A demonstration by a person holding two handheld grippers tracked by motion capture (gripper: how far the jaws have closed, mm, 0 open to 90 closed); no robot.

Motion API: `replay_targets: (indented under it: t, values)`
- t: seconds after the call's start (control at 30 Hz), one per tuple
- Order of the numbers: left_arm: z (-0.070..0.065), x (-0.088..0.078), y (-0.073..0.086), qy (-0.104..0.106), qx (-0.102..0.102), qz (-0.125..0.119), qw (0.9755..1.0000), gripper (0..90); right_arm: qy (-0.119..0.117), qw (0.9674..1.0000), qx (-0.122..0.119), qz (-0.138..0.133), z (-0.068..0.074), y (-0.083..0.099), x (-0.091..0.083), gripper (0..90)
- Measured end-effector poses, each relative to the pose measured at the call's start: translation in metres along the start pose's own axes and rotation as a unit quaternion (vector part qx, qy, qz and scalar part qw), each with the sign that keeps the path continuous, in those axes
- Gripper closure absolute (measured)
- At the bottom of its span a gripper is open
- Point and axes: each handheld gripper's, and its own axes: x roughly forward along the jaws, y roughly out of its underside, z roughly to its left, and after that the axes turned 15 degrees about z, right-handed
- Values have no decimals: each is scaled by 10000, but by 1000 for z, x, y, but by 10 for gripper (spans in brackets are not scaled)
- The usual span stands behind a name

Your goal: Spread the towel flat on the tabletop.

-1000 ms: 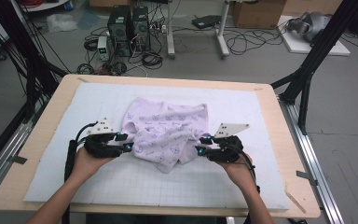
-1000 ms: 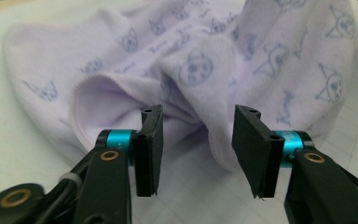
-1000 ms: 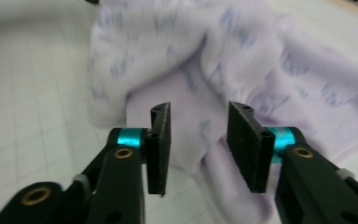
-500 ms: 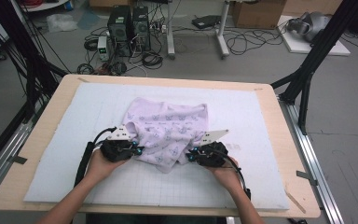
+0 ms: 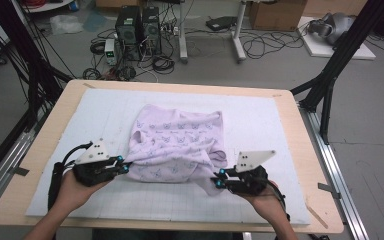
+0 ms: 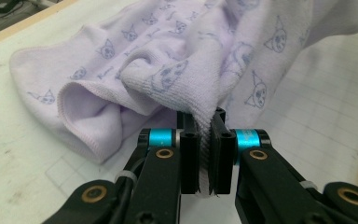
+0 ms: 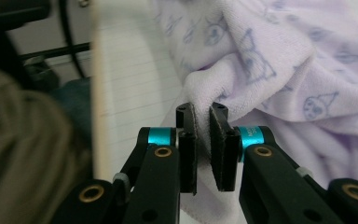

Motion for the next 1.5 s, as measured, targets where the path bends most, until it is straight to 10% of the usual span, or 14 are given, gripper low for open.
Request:
replay_targets:
  t: [0.2, 0.4, 0.8, 0.93, 1.1, 1.5]
  values:
    - [-15, -19, 18, 197, 123, 31, 9997, 715, -540, 9981, -284, -66, 31, 7, -21, 766]
    - [-8, -8, 20, 283, 14, -84, 9996, 535, -231, 9996, -108, -87, 13, 4, -9, 645]
    - [7, 70, 21, 349, 84, 719, 9968, 629, -31, 9975, 168, 685, -20, 6, 67, 588]
    - [2, 78, 25, 400, 110, 717, 9966, 851, -36, 9966, 180, 809, -21, 8, 84, 762]
    - [-2, 67, 27, 345, 145, 728, 9966, 879, -202, 9964, 187, 804, -20, 8, 76, 872]
    - [-2, 47, 25, 188, 58, 460, 9987, 882, 316, 9985, 148, 427, -23, 1, 16, 874]
